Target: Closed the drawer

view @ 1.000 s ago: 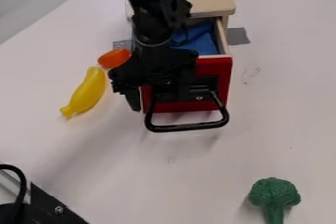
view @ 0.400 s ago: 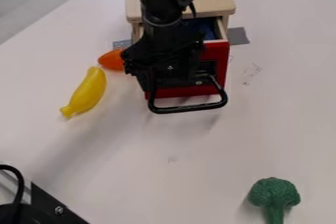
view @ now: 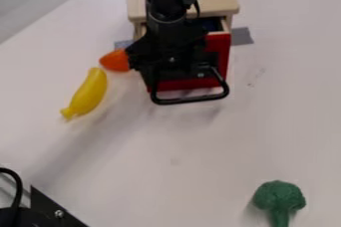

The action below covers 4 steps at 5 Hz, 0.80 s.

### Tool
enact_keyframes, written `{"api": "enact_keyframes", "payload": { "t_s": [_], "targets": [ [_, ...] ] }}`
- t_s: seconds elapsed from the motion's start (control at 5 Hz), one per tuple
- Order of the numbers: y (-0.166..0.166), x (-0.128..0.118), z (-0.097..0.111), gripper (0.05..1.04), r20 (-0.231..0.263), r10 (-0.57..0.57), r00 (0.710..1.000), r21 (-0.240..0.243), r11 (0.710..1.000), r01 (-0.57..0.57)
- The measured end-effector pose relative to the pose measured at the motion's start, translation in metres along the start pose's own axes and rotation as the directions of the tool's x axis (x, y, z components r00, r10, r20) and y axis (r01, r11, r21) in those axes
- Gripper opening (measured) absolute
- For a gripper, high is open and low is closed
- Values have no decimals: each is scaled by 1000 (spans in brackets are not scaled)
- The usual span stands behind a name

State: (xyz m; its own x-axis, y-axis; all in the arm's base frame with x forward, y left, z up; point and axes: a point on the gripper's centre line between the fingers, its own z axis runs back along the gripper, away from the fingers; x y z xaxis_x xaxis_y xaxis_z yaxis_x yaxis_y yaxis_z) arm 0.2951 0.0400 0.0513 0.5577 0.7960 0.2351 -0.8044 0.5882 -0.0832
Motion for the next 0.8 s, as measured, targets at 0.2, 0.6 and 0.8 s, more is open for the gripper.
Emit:
{"api": "enact_keyframes", "payload": {
  "t_s": [0.2, 0.6, 0.8],
  "targets": [
    [-2, 4, -1, 1000, 14, 10, 1000, 1, 1000, -10],
    [-8, 13, -4, 1000, 47, 16, 999, -2, 1000, -16],
    [-10, 18, -4, 1000, 60, 14, 998, -1, 1000, -13]
  ]
}}
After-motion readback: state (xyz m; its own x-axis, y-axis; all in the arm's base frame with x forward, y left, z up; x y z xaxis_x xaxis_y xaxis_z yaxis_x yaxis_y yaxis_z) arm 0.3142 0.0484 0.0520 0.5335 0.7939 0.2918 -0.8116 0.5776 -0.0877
